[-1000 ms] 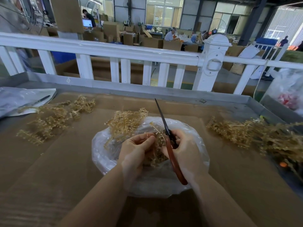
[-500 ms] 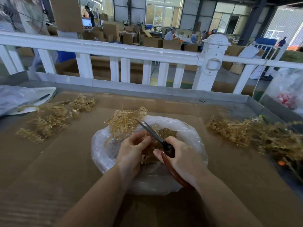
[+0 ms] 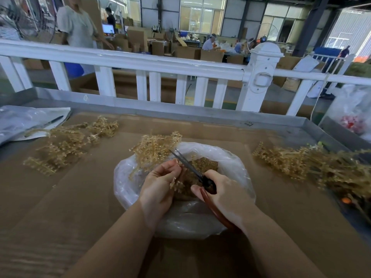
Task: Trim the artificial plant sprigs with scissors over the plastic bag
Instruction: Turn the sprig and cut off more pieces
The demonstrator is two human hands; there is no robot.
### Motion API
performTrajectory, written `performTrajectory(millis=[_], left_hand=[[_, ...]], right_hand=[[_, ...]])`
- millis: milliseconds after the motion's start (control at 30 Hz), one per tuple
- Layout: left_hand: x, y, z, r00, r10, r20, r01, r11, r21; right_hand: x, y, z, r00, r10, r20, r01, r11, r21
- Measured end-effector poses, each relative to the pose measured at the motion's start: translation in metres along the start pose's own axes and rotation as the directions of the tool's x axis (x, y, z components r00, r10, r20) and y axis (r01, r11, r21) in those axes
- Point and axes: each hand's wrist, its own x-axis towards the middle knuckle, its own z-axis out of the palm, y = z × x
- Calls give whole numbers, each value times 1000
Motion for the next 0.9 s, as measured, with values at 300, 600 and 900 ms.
performTrajectory(millis=[300,600,900], left_hand=[[-1,6,5,998,-58,-14,57,995,-81],[2,5,6,998,-60,-32,57,993,-104],[2,6,4,997,-82,9,83,992,-93]], right_hand=[[-3,2,3,998,-62,-6,62,996,-66],[-4,1,7,997,-63,-37,57,988,-146],[-5,-1,9,992,-104,-65,88,972,-219]])
